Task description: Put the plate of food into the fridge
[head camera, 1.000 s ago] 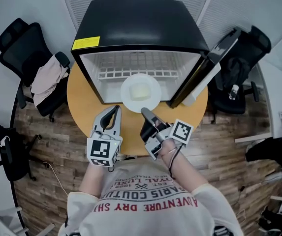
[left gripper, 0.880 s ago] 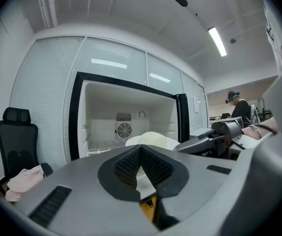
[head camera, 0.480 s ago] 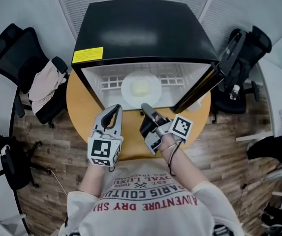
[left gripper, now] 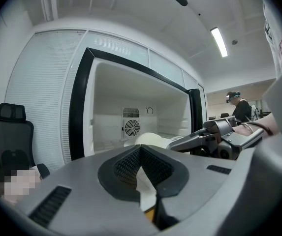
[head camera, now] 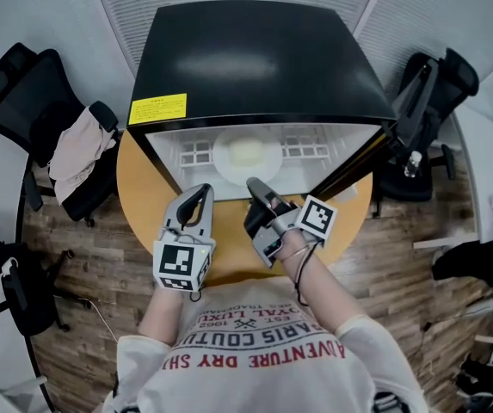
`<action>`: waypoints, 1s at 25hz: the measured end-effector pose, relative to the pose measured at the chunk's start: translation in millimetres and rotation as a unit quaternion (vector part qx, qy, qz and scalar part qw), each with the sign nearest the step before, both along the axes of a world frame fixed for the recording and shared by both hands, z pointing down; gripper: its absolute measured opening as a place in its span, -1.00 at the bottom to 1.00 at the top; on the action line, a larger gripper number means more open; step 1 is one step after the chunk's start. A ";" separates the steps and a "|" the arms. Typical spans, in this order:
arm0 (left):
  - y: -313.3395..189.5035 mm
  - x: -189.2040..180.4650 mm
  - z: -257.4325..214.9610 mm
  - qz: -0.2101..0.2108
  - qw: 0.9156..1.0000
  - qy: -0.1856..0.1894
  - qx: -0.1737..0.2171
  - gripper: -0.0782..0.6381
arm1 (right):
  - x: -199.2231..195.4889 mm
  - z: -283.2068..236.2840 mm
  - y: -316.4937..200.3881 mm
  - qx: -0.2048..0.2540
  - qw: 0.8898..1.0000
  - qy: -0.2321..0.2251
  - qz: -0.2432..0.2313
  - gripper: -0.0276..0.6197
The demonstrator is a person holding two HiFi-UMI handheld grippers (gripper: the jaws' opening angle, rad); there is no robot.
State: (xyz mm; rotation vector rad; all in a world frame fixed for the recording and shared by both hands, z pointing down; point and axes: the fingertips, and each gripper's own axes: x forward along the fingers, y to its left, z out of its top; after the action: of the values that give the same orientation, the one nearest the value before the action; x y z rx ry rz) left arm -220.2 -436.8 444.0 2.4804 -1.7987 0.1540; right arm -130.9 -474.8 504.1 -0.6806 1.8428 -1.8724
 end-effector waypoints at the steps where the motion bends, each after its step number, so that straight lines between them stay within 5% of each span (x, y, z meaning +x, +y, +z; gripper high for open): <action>1: -1.6 -1.5 1.6 -0.001 1.000 0.001 -0.002 -0.70 | -1.2 -0.2 -2.6 0.000 1.000 0.000 0.000 -0.79; 11: -9.6 -8.1 13.6 -0.004 1.000 0.018 -0.018 -0.70 | -5.7 0.0 -27.3 0.003 1.000 -0.003 0.027 -0.74; 16: -9.9 -6.2 20.8 -0.001 0.999 0.023 -0.027 -0.70 | -4.2 10.4 -31.9 -0.001 0.999 0.019 0.033 -0.45; 25: -12.8 -9.7 23.8 0.001 0.999 0.023 -0.030 -0.70 | -6.0 13.9 -41.4 0.001 0.999 0.028 0.041 -0.39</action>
State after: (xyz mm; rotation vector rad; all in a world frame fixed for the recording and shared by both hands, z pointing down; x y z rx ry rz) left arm -229.9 -449.5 467.8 2.4245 -1.7480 0.1465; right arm -136.9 -516.2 518.0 -0.8029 1.8212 -1.8165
